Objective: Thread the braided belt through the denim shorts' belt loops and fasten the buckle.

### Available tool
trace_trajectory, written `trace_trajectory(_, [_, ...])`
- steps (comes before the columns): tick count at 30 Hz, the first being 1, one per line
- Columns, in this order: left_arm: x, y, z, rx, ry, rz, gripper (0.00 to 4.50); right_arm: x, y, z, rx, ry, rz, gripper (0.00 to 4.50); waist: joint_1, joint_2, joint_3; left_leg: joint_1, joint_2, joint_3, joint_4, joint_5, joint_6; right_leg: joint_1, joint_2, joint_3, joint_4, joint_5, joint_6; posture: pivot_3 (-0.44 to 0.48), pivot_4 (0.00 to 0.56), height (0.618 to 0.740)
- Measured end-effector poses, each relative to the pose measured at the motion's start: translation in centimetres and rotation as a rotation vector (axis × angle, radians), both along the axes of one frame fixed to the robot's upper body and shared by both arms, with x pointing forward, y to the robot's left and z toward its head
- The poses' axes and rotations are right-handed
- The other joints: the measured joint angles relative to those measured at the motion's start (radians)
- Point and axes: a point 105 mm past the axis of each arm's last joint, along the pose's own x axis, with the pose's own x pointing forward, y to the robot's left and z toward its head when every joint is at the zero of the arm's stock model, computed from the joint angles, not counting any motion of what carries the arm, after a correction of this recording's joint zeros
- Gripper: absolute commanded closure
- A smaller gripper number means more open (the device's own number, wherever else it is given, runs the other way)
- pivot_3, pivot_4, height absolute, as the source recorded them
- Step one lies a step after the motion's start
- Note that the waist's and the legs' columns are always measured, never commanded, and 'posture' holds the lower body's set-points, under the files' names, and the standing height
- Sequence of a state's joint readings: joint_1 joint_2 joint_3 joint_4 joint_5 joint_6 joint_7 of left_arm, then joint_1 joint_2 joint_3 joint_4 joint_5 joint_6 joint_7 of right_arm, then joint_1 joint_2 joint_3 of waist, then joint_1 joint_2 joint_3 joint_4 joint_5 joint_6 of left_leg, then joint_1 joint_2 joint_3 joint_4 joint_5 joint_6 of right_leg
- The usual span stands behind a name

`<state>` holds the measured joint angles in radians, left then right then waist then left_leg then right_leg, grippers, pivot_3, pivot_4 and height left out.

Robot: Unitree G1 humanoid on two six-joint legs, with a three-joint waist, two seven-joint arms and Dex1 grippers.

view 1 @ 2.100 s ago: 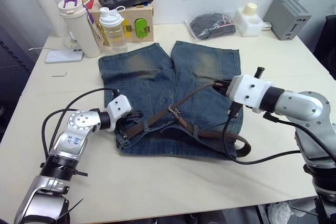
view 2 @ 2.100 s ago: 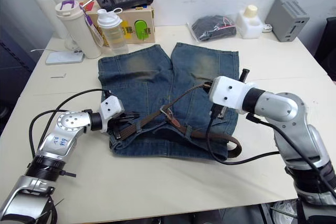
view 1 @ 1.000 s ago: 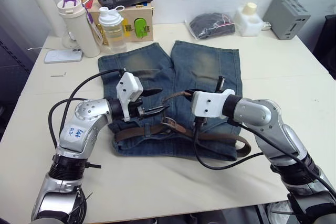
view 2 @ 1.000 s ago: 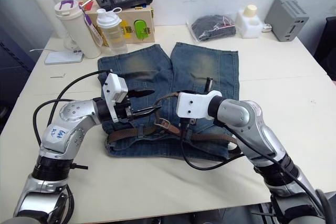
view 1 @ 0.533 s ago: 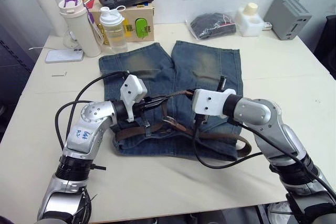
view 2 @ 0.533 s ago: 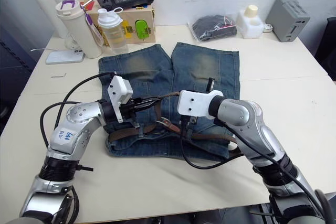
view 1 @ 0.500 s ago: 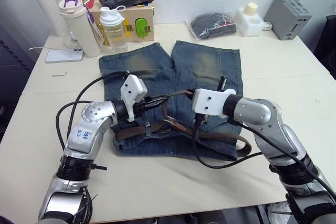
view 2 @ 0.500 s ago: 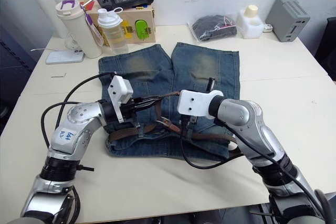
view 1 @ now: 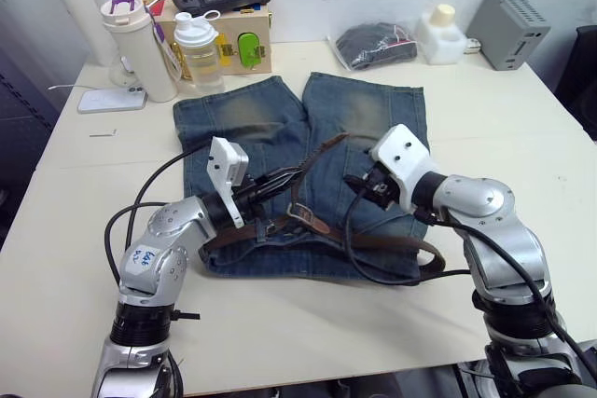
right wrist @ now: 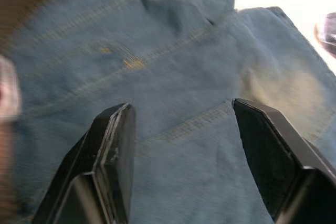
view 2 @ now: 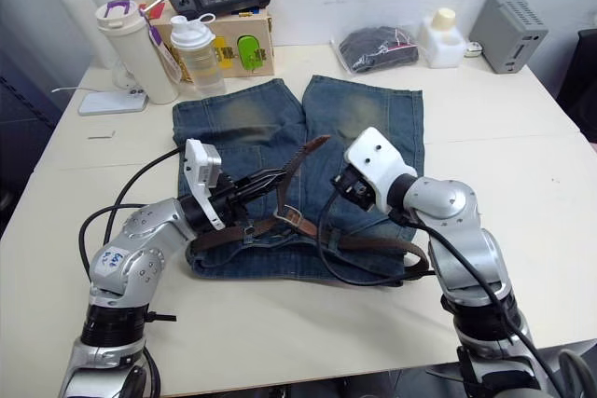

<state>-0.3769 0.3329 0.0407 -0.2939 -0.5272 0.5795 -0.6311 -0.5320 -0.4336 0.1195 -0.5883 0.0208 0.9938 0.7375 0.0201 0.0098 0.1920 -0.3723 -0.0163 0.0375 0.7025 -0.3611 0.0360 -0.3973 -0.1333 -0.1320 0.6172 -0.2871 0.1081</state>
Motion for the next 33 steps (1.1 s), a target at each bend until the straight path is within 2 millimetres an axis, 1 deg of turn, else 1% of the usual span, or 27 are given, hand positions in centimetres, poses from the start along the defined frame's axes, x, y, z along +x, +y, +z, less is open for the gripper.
trace_trajectory(1, [-0.1, 0.0, 0.1, -0.001, -0.003, -0.001, 4.50, -0.6, 0.8, -0.2, 0.008, 0.019, 0.036, 2.98, 0.000, 0.000, 0.000, 0.000, 0.000, 0.000, 0.000, 0.000, 0.000, 0.000, 0.000, 0.000, 0.000, 0.000, 0.000, 0.000, 0.150, 0.690])
trace_trajectory(3, [-0.1, -0.1, 0.1, -0.002, -0.006, -0.002, 4.50, -1.5, 2.3, -0.9, 0.010, 0.072, 0.101, 4.10, 0.000, 0.000, 0.000, 0.000, 0.000, 0.000, 0.000, 0.000, 0.000, 0.000, 0.000, 0.000, 0.000, 0.000, 0.000, 0.000, 0.150, 0.690])
trace_trajectory(4, [-0.2, 0.0, 0.1, -0.002, -0.006, -0.002, 4.50, -1.9, 2.8, -1.4, 0.012, 0.105, 0.122, 4.45, 0.001, 0.000, 0.000, 0.000, 0.000, 0.000, 0.000, 0.000, 0.000, 0.000, 0.000, 0.000, 0.000, 0.000, 0.000, 0.000, 0.150, 0.690])
trace_trajectory(6, [-0.2, 0.0, 0.0, -0.001, -0.002, -0.001, 4.50, -2.2, 3.7, -2.2, 0.018, 0.152, 0.140, 4.45, 0.003, 0.000, 0.000, 0.000, -0.001, 0.000, 0.000, 0.000, 0.000, 0.000, -0.001, 0.000, 0.000, 0.000, 0.000, 0.000, 0.150, 0.690])
trace_trajectory(9, [-0.3, 0.0, 0.0, -0.003, -0.003, -0.004, 4.50, -2.0, 4.3, -3.6, -0.008, 0.194, 0.136, 4.45, 0.002, 0.000, 0.000, 0.000, -0.001, 0.000, 0.000, 0.000, 0.000, 0.000, -0.001, 0.000, 0.000, 0.000, 0.000, 0.000, 0.150, 0.690])
trace_trajectory(12, [-0.4, 0.0, -0.2, -0.006, 0.005, -0.010, 4.50, -1.8, 4.6, -4.8, -0.035, 0.225, 0.131, 4.45, -0.001, 0.000, 0.000, 0.000, -0.001, 0.000, 0.000, 0.000, 0.000, 0.000, 0.000, 0.000, 0.000, 0.000, 0.000, 0.000, 0.150, 0.690])
trace_trajectory(15, [-0.7, 0.2, -0.6, -0.001, 0.018, -0.009, 4.50, -2.3, 4.9, -6.1, -0.110, 0.247, 0.164, 4.45, 0.000, 0.000, 0.000, 0.001, -0.001, 0.000, 0.000, 0.000, 0.000, 0.000, -0.001, 0.000, 0.000, 0.000, 0.000, 0.000, 0.150, 0.690])
trace_trajectory(17, [-0.9, 0.7, -1.1, 0.025, 0.024, 0.001, 4.50, -2.6, 4.8, -6.8, -0.153, 0.246, 0.178, 4.45, -0.001, 0.000, 0.000, 0.001, -0.001, 0.000, 0.000, 0.000, 0.000, 0.000, -0.001, 0.000, 0.000, 0.000, 0.000, 0.000, 0.150, 0.690])
trace_trajectory(19, [-1.2, 1.3, -1.6, 0.047, 0.024, 0.021, 4.50, -2.8, 4.7, -7.1, -0.175, 0.238, 0.190, 4.45, 0.001, 0.000, 0.000, 0.001, -0.001, 0.000, 0.000, 0.000, 0.000, 0.001, -0.001, 0.000, 0.000, 0.000, 0.000, 0.000, 0.150, 0.690])
trace_trajectory(22, [-1.5, 2.7, -2.4, 0.066, 0.032, 0.086, 4.50, -2.7, 4.4, -7.0, -0.186, 0.222, 0.190, 4.45, 0.003, 0.000, 0.000, 0.002, -0.001, 0.000, 0.000, 0.000, 0.000, 0.002, -0.001, 0.000, -0.001, 0.000, 0.000, 0.000, 0.150, 0.690])
trace_trajectory(26, [-2.4, 4.2, -4.0, 0.079, 0.066, 0.160, 4.50, -2.7, 4.0, -7.0, -0.192, 0.213, 0.187, 4.45, 0.006, -0.001, -0.001, 0.002, -0.001, -0.001, 0.000, 0.000, 0.000, 0.003, -0.002, 0.000, -0.003, 0.000, 0.000, 0.000, 0.150, 0.690])
trace_trajectory(28, [-2.6, 4.3, -4.4, 0.075, 0.076, 0.178, 4.50, -2.7, 3.9, -7.0, -0.195, 0.208, 0.187, 4.45, 0.007, -0.001, -0.001, 0.002, -0.001, -0.001, 0.000, 0.000, 0.000, 0.004, -0.002, 0.000, -0.003, 0.000, 0.000, 0.000, 0.150, 0.690])
trace_trajectory(33, [-3.1, 4.1, -4.2, 0.054, 0.056, 0.200, 4.50, -3.1, 3.3, -6.9, -0.231, 0.164, 0.208, 4.45, 0.005, -0.001, -0.001, 0.002, -0.001, -0.001, -0.001, 0.000, 0.000, 0.004, -0.002, 0.000, -0.005, 0.000, 0.000, 0.000, 0.150, 0.690])
